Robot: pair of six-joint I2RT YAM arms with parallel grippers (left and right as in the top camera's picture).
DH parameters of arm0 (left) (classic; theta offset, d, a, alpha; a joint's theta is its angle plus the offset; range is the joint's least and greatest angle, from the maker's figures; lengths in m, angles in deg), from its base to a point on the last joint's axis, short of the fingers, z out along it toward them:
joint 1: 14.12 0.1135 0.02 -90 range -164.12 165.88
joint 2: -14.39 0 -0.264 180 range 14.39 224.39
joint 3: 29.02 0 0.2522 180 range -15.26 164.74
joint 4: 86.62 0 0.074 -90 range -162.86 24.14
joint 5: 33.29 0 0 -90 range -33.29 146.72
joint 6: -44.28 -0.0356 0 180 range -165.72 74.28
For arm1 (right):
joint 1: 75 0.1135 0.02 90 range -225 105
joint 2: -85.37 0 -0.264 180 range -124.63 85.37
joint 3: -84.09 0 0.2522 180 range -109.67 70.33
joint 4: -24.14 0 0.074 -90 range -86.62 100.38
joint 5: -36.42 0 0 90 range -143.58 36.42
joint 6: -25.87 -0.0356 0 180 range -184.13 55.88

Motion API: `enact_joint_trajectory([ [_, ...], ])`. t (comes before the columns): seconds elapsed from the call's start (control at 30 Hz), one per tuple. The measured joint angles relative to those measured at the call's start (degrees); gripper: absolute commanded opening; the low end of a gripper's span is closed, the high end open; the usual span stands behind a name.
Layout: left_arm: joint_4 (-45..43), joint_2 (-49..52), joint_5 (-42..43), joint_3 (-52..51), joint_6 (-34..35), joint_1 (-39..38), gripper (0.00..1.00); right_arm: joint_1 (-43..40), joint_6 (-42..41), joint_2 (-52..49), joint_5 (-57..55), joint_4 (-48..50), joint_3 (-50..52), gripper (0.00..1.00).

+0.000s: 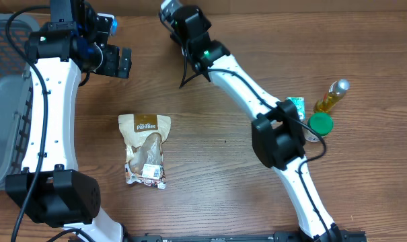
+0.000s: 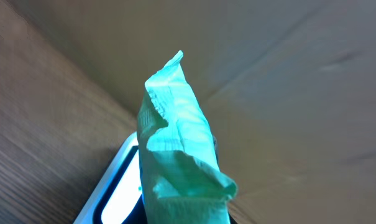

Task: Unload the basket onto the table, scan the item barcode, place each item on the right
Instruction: 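Hold the teal packet's barcode against the white scanner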

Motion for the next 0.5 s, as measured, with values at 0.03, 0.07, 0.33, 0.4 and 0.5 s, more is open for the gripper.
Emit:
enact_joint_trajectory([
  [0.03,-0.02,0.0,0.0,0.0,0.0,0.0,1.0,-0.02,-0.83,1.33,0.02,-1.18,0.0,0.04],
  [0.07,0.0,0.0,0.0,0.0,0.0,0.0,0.99,-0.04,-2.08,3.48,0.07,-2.97,0.0,0.04],
  [0.33,-0.02,0.0,0.0,0.0,0.0,0.0,1.0,-0.79,-16.33,21.84,1.81,-29.53,-0.17,0.04],
  [0.4,0.0,0.0,-0.02,0.0,0.0,0.0,1.0,-1.31,-22.27,24.65,3.96,-38.32,-0.57,0.04],
  [0.5,0.0,0.0,-0.02,0.0,0.0,0.0,1.0,-2.8,-31.1,26.36,9.2,-52.37,-0.76,0.04],
])
